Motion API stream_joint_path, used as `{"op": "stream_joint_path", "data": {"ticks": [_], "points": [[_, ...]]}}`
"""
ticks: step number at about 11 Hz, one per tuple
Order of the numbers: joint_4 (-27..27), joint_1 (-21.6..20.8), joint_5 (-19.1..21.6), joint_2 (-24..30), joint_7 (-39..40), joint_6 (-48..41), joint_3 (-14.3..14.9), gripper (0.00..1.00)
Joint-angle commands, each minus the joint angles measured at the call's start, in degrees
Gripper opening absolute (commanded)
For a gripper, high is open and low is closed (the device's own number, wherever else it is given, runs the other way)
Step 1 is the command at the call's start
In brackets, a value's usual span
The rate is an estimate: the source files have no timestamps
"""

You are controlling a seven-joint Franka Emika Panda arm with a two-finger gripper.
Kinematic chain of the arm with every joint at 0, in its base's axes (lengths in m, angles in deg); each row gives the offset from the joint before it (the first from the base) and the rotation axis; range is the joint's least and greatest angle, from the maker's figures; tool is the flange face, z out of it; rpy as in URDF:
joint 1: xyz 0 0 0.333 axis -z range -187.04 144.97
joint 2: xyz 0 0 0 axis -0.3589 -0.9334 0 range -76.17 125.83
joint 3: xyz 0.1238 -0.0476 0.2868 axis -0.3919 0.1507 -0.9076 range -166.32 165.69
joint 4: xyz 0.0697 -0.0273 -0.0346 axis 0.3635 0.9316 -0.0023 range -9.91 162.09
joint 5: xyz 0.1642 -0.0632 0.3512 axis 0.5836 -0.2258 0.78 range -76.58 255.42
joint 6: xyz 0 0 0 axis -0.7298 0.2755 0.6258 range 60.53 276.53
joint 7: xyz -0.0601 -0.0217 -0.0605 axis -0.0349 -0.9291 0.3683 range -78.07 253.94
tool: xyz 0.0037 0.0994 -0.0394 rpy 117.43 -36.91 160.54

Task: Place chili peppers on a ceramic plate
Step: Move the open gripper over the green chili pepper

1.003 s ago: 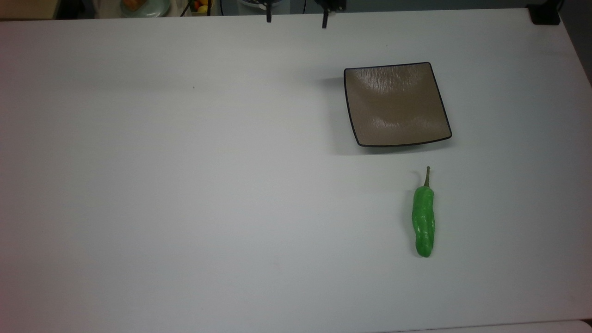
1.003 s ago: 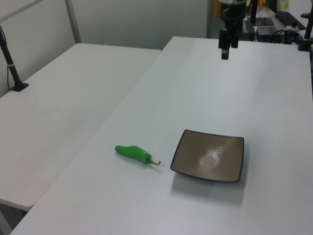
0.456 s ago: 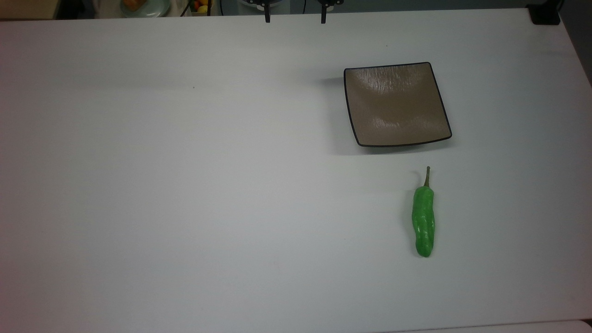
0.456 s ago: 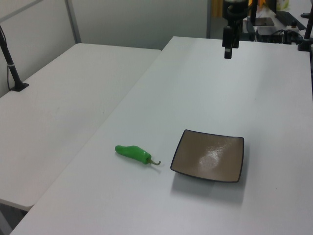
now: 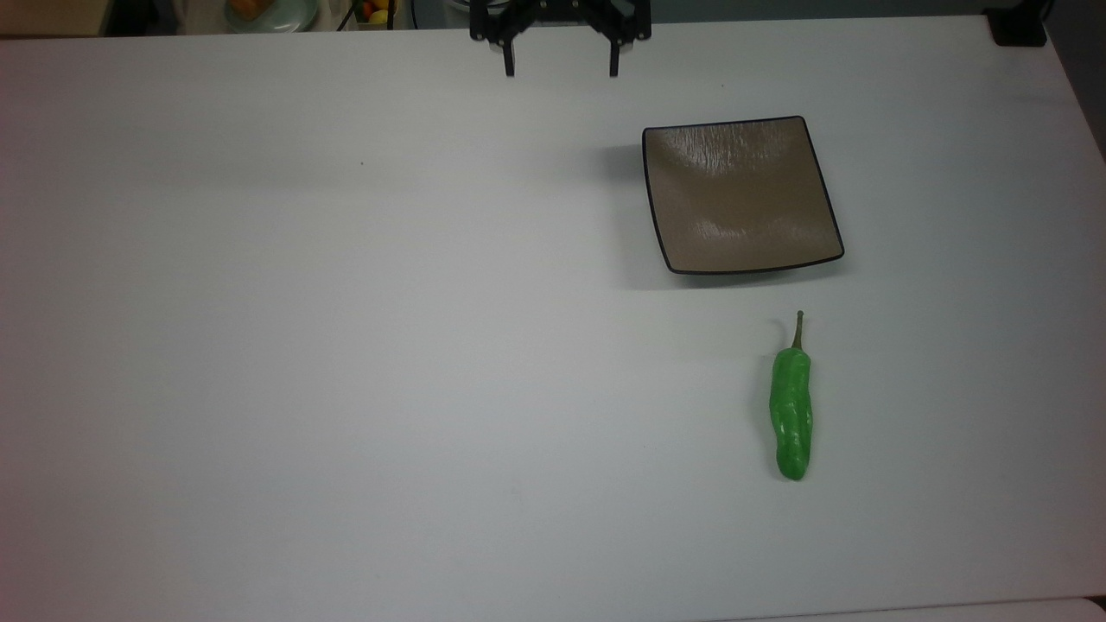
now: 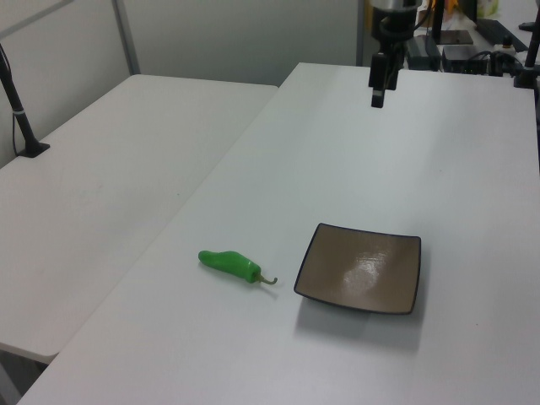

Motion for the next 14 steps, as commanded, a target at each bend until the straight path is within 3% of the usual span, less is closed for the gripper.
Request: {"op": "stream_joint_path", "data": {"ticks": [1,4,7,10,14], "points": [[-9.1,-1.1,2.7,-5.8,-5.5,-0.1,0.0,1.00],[-18.9,-4.7,2.8,-13.4,-11.9,-1.4,0.1,1.00],[-26.9,-9.0,2.2,-24.5,-16.7,2.6,0.5,1.00],[-27.4,-11.6,1.9,-31.9,-19.8,13.3,0.2,1.00],[-27.3,-13.0,0.5,-37.6,-20.4,25.5,0.0,1.00]]}}
